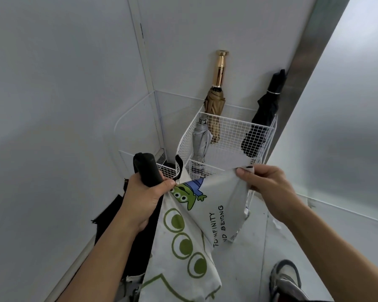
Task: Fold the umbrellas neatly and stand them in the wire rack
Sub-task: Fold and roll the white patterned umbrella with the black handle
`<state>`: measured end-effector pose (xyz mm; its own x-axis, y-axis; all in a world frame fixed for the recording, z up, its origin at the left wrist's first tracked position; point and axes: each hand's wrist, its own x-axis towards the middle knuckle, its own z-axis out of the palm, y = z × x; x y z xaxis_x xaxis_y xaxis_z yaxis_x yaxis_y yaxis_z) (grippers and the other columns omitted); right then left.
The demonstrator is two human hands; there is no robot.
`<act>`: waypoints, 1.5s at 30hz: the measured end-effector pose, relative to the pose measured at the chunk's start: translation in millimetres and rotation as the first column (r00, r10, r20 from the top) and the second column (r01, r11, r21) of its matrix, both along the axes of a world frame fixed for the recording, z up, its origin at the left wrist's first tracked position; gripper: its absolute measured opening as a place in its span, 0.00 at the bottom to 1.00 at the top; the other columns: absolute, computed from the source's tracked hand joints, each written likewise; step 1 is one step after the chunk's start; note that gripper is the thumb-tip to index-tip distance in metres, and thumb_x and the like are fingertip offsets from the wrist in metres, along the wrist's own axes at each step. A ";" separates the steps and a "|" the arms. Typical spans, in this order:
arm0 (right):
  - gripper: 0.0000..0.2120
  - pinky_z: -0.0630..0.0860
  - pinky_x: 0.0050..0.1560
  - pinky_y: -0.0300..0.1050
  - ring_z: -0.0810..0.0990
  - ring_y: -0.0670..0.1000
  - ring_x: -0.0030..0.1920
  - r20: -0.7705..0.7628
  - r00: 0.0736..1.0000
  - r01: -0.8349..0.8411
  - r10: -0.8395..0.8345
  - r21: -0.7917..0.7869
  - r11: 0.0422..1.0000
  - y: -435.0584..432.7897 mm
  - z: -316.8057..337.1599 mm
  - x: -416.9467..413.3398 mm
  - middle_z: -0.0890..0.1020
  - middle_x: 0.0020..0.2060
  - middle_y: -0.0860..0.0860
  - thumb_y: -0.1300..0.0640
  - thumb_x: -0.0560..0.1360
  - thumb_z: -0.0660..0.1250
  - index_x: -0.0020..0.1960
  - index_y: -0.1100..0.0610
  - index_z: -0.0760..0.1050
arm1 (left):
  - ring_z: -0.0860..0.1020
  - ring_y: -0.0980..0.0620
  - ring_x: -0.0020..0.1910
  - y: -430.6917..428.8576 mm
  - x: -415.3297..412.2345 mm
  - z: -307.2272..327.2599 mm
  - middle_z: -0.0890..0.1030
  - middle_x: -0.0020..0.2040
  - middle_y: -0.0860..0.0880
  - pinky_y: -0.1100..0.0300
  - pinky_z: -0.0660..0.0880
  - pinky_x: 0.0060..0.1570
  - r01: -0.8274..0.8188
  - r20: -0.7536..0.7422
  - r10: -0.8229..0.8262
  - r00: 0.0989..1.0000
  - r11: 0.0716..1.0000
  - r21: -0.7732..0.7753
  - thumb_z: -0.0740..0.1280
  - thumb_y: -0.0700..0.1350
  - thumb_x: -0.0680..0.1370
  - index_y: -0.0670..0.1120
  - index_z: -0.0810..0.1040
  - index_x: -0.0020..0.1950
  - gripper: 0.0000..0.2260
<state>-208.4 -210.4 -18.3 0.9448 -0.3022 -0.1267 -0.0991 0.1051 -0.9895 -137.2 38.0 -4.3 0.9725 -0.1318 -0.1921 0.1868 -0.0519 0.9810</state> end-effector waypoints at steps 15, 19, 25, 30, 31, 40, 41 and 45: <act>0.17 0.79 0.37 0.43 0.84 0.54 0.39 -0.545 0.838 -0.064 -0.033 -0.157 0.985 -4.4 -13.0 1.8 0.86 0.43 0.58 0.44 0.79 0.64 0.54 0.57 0.79 | 0.81 0.47 0.35 3.4 4.4 2.5 0.80 0.33 0.45 0.55 0.79 0.38 -0.120 -0.018 0.120 0.993 0.959 -0.257 0.71 0.29 0.72 0.48 0.77 0.29 0.17; 0.19 0.79 0.39 0.44 0.84 0.53 0.37 -0.602 0.797 -0.057 -0.052 -0.160 0.985 0.4 -23.6 4.7 0.86 0.42 0.59 0.39 0.79 0.63 0.55 0.55 0.78 | 0.82 0.46 0.37 3.7 0.9 6.1 0.81 0.36 0.43 0.54 0.80 0.39 -0.053 0.003 0.057 0.998 0.955 -0.290 0.70 0.29 0.72 0.50 0.78 0.28 0.19; 0.16 0.78 0.44 0.47 0.81 0.52 0.40 -0.536 0.844 0.044 -0.005 0.060 0.997 -1.6 -26.9 7.3 0.84 0.41 0.56 0.49 0.75 0.71 0.55 0.60 0.81 | 0.83 0.49 0.34 -0.5 -5.5 11.9 0.82 0.34 0.45 0.57 0.80 0.36 0.019 0.021 -0.014 1.000 0.955 -0.297 0.68 0.28 0.72 0.50 0.78 0.27 0.20; 0.07 0.75 0.48 0.49 0.81 0.54 0.43 -0.521 0.853 0.223 -0.026 0.318 0.922 -8.9 -26.3 7.9 0.83 0.42 0.57 0.53 0.77 0.69 0.50 0.57 0.81 | 0.83 0.48 0.36 2.5 1.2 7.4 0.81 0.35 0.43 0.56 0.80 0.37 -0.131 -0.026 0.129 0.991 0.944 -0.304 0.70 0.28 0.72 0.46 0.76 0.31 0.15; 0.08 0.76 0.46 0.48 0.80 0.54 0.42 -0.514 0.856 0.257 -0.054 0.333 0.907 -10.2 -26.7 8.9 0.82 0.41 0.56 0.53 0.78 0.68 0.50 0.57 0.81 | 0.83 0.47 0.38 1.8 1.9 6.7 0.82 0.35 0.43 0.55 0.81 0.39 -0.161 -0.033 0.158 0.987 0.939 -0.305 0.70 0.28 0.72 0.45 0.75 0.32 0.14; 0.02 0.79 0.42 0.40 0.81 0.46 0.41 0.004 0.997 0.072 -0.081 -0.492 0.868 30.1 -9.4 -8.1 0.82 0.40 0.47 0.56 0.75 0.71 0.45 0.51 0.78 | 0.81 0.44 0.39 -1.0 12.9 -6.7 0.80 0.40 0.43 0.54 0.80 0.40 -0.502 -0.219 0.462 0.860 0.843 -0.194 0.74 0.32 0.71 0.41 0.76 0.42 0.08; 0.03 0.80 0.43 0.40 0.81 0.44 0.42 -0.025 0.998 -0.061 0.056 -0.524 0.850 39.1 -9.7 -12.6 0.82 0.41 0.45 0.54 0.74 0.72 0.45 0.49 0.79 | 0.80 0.45 0.38 -1.7 13.8 -7.2 0.80 0.39 0.44 0.54 0.80 0.41 -0.536 -0.230 0.495 0.838 0.824 -0.181 0.74 0.32 0.72 0.42 0.76 0.42 0.09; 0.30 0.75 0.59 0.41 0.74 0.37 0.60 -0.185 0.863 -0.460 0.471 -0.673 0.579 65.9 -14.6 -28.5 0.73 0.60 0.32 0.37 0.64 0.75 0.64 0.38 0.71 | 0.78 0.48 0.37 0.1 20.4 -6.6 0.78 0.38 0.46 0.56 0.79 0.41 -0.645 -0.228 0.610 0.759 0.753 -0.132 0.74 0.33 0.71 0.45 0.74 0.40 0.11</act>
<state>-236.9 -144.5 -32.9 0.9807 0.1855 -0.0618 0.0739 -0.6445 -0.7610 -116.8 38.0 -11.0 0.8053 0.4469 -0.3895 0.2643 0.3174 0.9107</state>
